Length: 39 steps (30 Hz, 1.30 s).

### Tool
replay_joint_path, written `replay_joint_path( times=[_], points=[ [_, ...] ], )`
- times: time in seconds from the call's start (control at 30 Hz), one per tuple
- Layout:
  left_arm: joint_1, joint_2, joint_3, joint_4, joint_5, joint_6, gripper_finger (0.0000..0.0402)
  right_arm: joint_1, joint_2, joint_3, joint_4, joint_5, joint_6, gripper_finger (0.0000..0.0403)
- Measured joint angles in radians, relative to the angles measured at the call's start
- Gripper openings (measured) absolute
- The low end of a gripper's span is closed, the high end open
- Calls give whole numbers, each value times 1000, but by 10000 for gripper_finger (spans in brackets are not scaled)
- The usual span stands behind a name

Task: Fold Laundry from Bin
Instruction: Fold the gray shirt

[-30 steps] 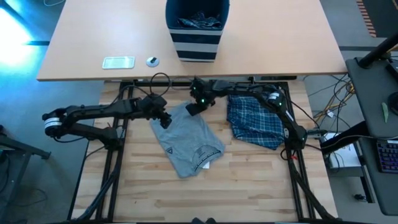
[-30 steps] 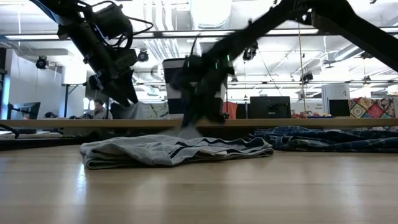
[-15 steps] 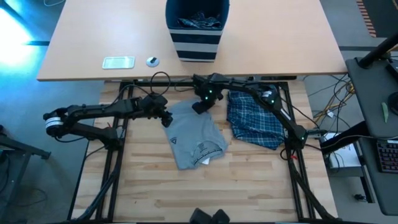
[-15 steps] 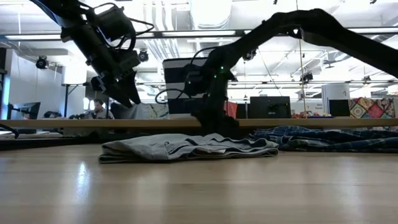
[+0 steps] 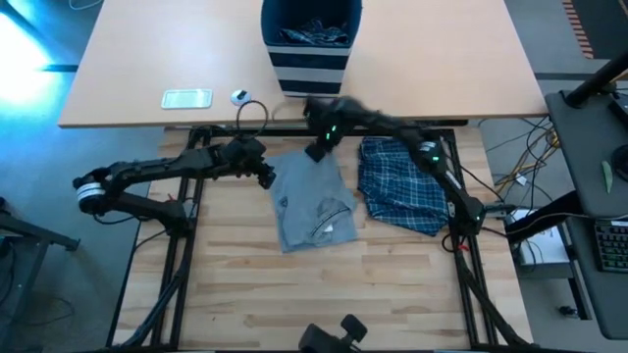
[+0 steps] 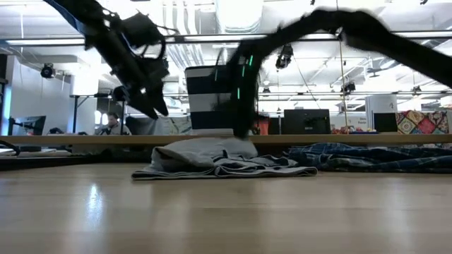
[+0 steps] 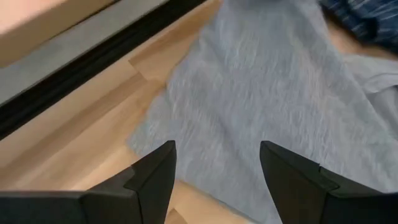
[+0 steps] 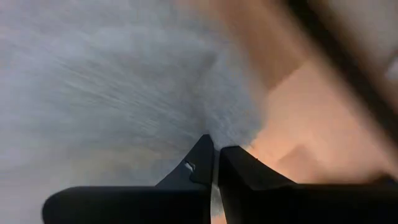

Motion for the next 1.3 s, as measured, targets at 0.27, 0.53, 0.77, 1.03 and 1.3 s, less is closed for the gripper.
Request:
replay_joint_path(
  times=[0.27, 0.53, 0.77, 1.03, 1.3],
  points=[
    [3, 173, 93, -13, 36, 31, 217, 0, 67, -136, 7, -12, -17, 46],
    [-24, 137, 140, -19, 129, 170, 217, 22, -103, -135, -51, 1, -117, 152],
    [-110, 75, 62, -20, 289, 176, 217, 150, -278, -361, -81, -53, -265, 200],
    [-380, 56, -6, 35, 207, 83, 217, 309, -526, -850, 194, 21, -517, 194],
    [-491, 43, -85, 188, 132, -122, 217, 370, -585, -1090, 455, 134, -593, 200]
  ],
)
